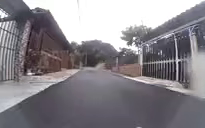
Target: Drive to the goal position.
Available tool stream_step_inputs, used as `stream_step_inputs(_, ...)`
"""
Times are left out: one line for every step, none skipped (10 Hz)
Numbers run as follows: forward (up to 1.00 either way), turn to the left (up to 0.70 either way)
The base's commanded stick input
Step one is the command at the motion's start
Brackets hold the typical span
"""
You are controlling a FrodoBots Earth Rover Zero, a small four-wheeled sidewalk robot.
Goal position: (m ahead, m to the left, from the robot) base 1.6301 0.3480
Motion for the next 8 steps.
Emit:
stream_step_inputs(0.50, 0.01)
stream_step_inputs(0.50, 0.21)
stream_step_inputs(0.50, 0.51)
stream_step_inputs(0.50, 0.51)
stream_step_inputs(0.50, 0.51)
stream_step_inputs(0.50, 0.19)
stream_step_inputs(0.50, 0.01)
stream_step_inputs(0.50, 0.01)
